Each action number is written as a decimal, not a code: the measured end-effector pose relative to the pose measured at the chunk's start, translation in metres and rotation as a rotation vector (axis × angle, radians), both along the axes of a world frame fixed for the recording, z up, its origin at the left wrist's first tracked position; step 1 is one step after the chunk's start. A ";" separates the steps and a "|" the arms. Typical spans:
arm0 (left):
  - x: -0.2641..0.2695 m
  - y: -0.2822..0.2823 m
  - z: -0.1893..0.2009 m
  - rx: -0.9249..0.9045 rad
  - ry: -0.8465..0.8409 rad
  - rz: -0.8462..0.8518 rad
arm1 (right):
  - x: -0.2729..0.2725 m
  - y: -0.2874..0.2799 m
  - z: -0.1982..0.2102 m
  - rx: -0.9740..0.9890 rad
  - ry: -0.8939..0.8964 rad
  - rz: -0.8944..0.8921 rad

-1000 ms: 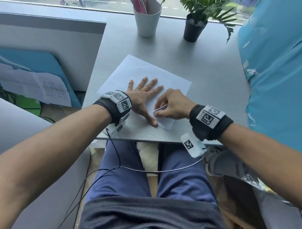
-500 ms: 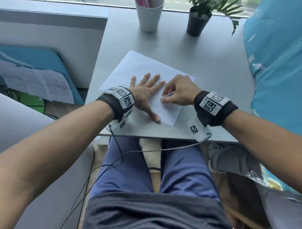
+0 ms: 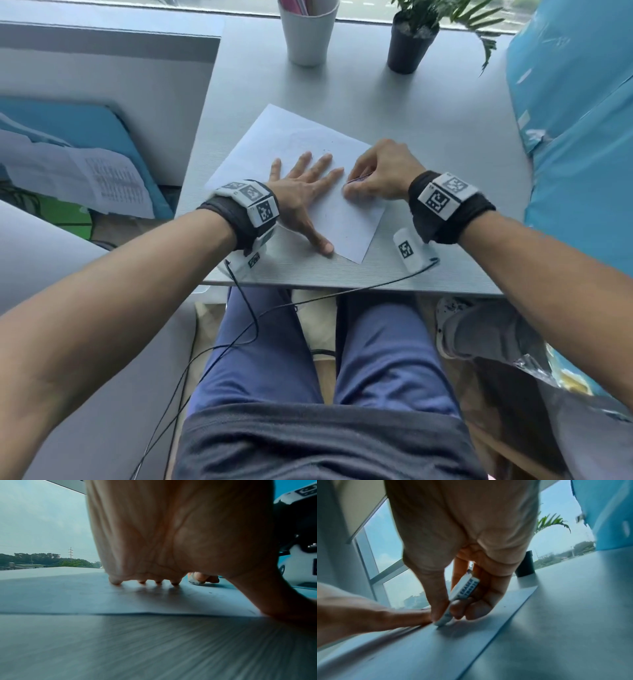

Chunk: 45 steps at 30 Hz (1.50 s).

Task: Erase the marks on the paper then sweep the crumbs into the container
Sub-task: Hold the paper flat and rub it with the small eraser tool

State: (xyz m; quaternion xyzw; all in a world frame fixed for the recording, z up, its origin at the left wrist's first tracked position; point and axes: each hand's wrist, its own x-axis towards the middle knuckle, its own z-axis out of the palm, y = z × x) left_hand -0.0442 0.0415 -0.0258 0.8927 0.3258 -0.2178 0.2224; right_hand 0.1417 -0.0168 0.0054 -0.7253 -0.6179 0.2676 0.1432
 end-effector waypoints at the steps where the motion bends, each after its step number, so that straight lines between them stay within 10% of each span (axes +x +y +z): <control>1: 0.000 0.000 0.000 0.000 0.002 -0.001 | -0.008 -0.005 -0.001 -0.015 -0.011 0.056; 4: 0.000 -0.001 0.000 0.021 -0.002 -0.012 | -0.030 -0.021 -0.004 -0.099 -0.014 0.283; 8: 0.000 -0.001 0.001 0.000 -0.007 -0.001 | 0.002 0.007 0.001 0.000 -0.029 0.011; 12: 0.000 -0.001 -0.001 0.010 -0.015 -0.010 | -0.031 -0.024 -0.003 -0.078 -0.005 0.281; 17: 0.000 -0.001 -0.001 -0.009 -0.011 -0.001 | -0.001 0.005 0.001 0.019 -0.008 0.015; 21: 0.000 0.000 -0.003 0.000 -0.025 -0.007 | -0.032 -0.021 -0.006 -0.059 -0.016 0.280; 25: 0.001 0.001 0.000 -0.005 -0.010 -0.005 | -0.004 0.007 0.003 0.028 -0.011 0.047; 29: 0.001 -0.001 -0.001 0.005 -0.012 -0.013 | -0.038 -0.021 -0.005 -0.053 -0.003 0.272; 33: 0.001 -0.001 -0.002 0.002 -0.013 -0.008 | -0.007 0.003 0.000 0.006 0.018 0.026; 38: 0.003 -0.002 -0.003 0.028 -0.005 -0.013 | -0.038 -0.021 -0.006 -0.061 -0.016 0.258; 45: -0.001 0.003 -0.009 0.036 -0.026 -0.039 | -0.004 0.005 -0.010 0.020 0.018 0.027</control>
